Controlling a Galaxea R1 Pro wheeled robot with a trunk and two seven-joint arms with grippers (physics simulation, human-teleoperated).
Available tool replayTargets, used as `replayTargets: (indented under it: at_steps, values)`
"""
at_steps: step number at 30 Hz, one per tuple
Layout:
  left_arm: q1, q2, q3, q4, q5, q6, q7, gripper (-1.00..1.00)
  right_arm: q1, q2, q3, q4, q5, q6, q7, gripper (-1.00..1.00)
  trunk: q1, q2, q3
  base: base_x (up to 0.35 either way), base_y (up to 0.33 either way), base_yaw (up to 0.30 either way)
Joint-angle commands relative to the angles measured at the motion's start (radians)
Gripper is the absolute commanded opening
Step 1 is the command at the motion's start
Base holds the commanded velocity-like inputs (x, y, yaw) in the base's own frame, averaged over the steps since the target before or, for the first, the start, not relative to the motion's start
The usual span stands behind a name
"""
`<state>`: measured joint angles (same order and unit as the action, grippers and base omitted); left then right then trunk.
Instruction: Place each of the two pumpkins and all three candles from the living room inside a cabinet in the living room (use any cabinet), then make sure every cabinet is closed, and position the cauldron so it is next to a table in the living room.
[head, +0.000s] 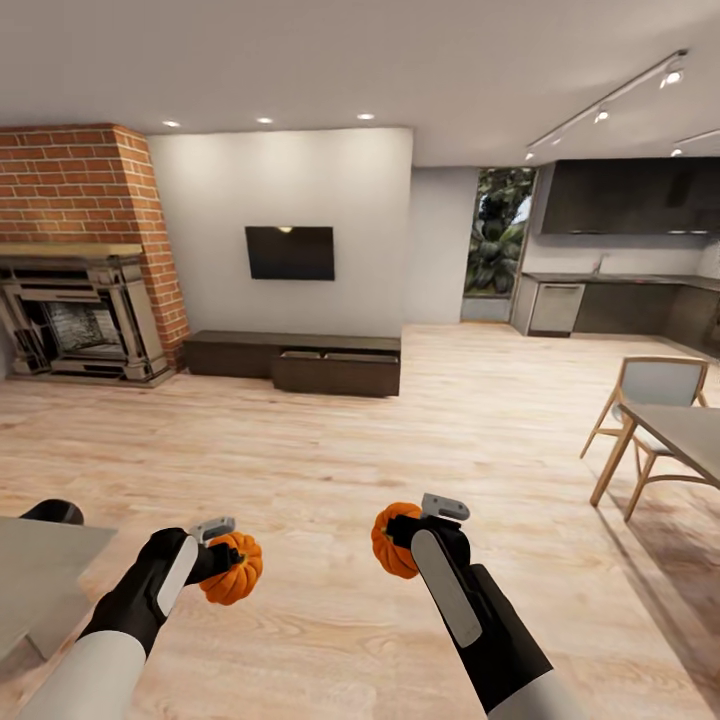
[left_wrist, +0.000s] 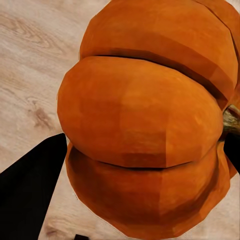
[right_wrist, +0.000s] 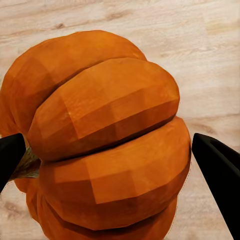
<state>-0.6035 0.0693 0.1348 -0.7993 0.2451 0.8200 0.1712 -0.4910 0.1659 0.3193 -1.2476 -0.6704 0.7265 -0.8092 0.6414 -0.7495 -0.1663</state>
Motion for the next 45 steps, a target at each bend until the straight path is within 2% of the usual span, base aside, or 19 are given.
replayTargets:
  at_steps: [1, 19, 25, 38, 45]
  values:
    - [-0.001, 0.000, 0.000, -0.001, 0.011, 0.004, 0.008, -1.00, -0.001, 0.000, 0.001, -0.001, -0.008, -0.001, -0.008, -1.00, 0.001, -0.001, -0.003, 0.341, 0.076, -0.032]
    - [-0.005, 0.001, 0.000, -0.001, 0.011, 0.004, 0.008, -1.00, -0.001, 0.000, 0.000, -0.001, -0.008, -0.001, 0.009, -1.00, 0.001, -0.001, -0.032, 0.318, 0.183, -0.002]
    - [-0.005, -0.001, 0.000, -0.006, 0.014, 0.005, 0.007, -1.00, -0.001, -0.001, -0.001, -0.001, -0.006, -0.001, 0.051, -1.00, 0.001, -0.001, -0.042, 0.301, 0.228, 0.000]
    - [-0.005, 0.000, 0.000, -0.006, 0.015, 0.005, 0.006, -1.00, -0.001, 0.000, -0.016, 0.000, -0.006, -0.003, 0.056, -1.00, 0.001, -0.001, -0.063, 0.302, 0.216, 0.000]
    - [-0.005, -0.001, 0.000, -0.006, 0.015, 0.005, 0.007, -1.00, -0.001, 0.000, -0.016, 0.000, -0.007, -0.003, 0.056, -1.00, 0.001, -0.001, -0.075, 0.337, 0.046, 0.000]
